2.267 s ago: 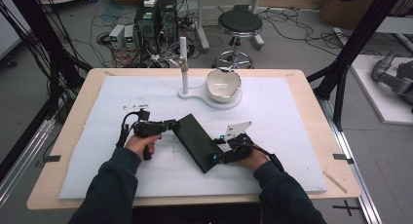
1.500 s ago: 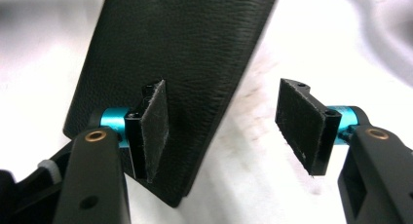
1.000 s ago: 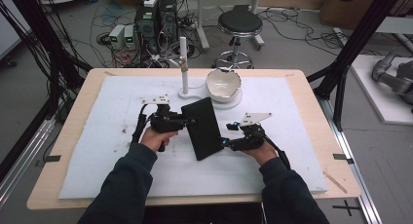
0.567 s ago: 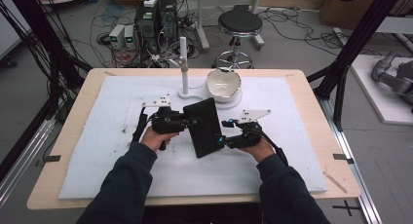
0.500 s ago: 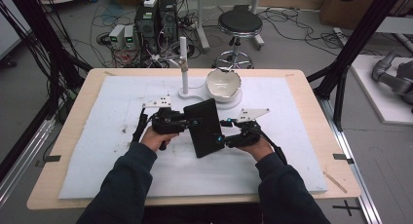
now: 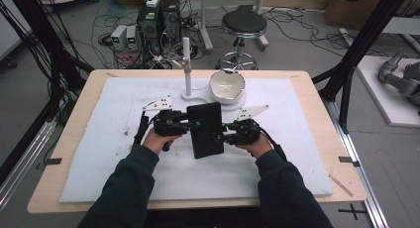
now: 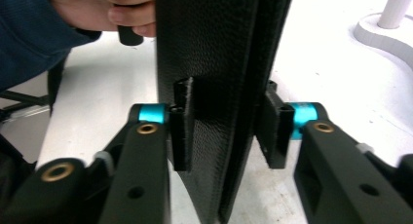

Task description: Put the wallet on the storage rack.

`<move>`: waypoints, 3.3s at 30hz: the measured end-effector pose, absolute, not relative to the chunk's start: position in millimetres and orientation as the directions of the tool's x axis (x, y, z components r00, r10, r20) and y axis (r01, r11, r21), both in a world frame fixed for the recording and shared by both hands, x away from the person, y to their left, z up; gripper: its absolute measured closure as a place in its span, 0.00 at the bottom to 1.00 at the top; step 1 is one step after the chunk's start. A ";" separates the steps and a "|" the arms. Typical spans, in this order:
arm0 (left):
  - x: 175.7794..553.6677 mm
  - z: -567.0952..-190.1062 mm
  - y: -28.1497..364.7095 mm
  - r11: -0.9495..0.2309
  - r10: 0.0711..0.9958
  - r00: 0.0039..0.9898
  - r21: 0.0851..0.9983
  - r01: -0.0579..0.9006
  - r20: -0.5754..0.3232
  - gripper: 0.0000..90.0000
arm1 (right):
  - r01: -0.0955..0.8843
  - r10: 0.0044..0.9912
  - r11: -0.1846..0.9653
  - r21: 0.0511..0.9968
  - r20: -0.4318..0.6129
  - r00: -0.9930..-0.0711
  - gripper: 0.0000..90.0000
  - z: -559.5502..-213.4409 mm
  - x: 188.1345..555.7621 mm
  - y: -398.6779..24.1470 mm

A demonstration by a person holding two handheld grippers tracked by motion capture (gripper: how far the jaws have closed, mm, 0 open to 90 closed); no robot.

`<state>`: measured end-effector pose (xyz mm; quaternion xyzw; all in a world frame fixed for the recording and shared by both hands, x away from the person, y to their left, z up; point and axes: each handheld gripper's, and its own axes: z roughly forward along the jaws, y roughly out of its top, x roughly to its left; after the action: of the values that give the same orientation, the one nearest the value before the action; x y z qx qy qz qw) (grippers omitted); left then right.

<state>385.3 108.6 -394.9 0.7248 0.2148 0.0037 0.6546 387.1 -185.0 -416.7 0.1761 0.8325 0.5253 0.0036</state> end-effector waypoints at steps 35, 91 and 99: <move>383.4 -391.1 164.1 0.010 0.535 0.798 0.946 0.323 -0.277 0.48 | 0.269 0.439 0.280 0.922 0.127 -0.890 0.84 -388.1 397.9 -205.8; 347.8 -426.2 244.1 0.077 0.689 0.646 0.919 0.386 -0.329 0.49 | 0.014 0.456 0.351 0.936 -0.158 -0.876 0.84 -339.6 539.3 -207.8; 346.7 -424.9 246.8 0.102 0.683 0.644 0.919 0.381 -0.343 0.50 | -0.035 0.452 0.392 0.919 -0.225 -0.863 0.84 -338.4 536.6 -205.1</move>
<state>346.7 246.8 -424.9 0.6589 0.4039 0.1214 0.6229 536.6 -205.1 -338.4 0.1300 0.8029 0.5357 0.2270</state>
